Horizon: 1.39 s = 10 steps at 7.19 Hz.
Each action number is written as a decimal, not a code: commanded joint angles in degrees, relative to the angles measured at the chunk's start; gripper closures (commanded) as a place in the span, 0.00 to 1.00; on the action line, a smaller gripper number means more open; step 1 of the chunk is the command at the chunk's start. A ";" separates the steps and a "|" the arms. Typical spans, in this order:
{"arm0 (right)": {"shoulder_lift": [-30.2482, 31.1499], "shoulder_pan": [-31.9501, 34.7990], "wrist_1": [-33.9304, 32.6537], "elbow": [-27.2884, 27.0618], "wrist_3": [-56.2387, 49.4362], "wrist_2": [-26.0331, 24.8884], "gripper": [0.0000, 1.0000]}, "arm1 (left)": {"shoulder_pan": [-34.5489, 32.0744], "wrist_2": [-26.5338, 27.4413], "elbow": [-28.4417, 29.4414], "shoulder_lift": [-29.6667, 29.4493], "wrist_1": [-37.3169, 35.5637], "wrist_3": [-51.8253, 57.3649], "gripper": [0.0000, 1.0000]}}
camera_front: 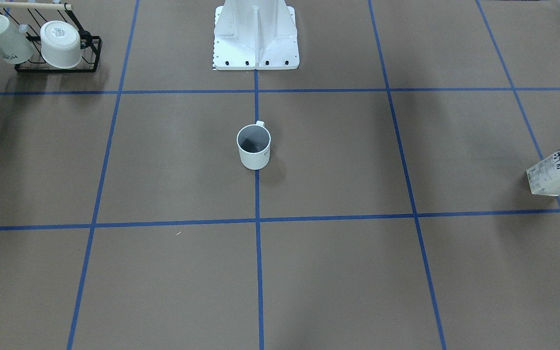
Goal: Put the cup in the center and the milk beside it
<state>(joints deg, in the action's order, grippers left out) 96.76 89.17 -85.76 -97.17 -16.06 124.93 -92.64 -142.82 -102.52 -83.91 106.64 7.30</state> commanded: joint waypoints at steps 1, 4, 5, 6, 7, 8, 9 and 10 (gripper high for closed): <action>-0.85 3.37 -7.61 -1.78 -0.99 -0.30 0.00 | 0.00 0.00 0.74 -0.64 -0.29 -0.26 0.01; -2.28 3.38 -15.23 -5.14 1.82 0.39 0.00 | 0.17 -0.09 5.30 -1.08 0.49 -7.76 0.02; -2.19 3.38 -15.23 -5.14 1.83 1.27 0.00 | 0.35 0.69 5.84 -1.60 1.55 -10.09 0.02; -2.10 3.38 -15.14 -5.14 1.83 1.28 0.00 | 1.48 4.44 5.93 -1.61 2.60 -10.28 0.02; -2.10 3.38 -15.14 -5.05 1.83 1.28 0.00 | 3.58 6.31 6.02 -1.87 3.05 -10.46 0.02; -2.10 3.38 -15.14 -5.05 1.83 1.28 0.00 | 5.78 6.50 6.02 -1.87 3.14 -10.46 0.02; -2.10 3.38 -15.14 -5.05 1.83 1.19 0.00 | 6.50 7.46 6.19 -2.05 3.31 -10.55 0.02; -2.10 3.38 -15.14 -4.96 1.83 1.19 0.00 | 7.46 8.08 7.94 -2.22 5.23 -10.55 0.02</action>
<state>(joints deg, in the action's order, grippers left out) 94.66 92.55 -100.90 -102.20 -14.24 126.15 -86.45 -135.64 -95.96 -85.93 110.34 -3.20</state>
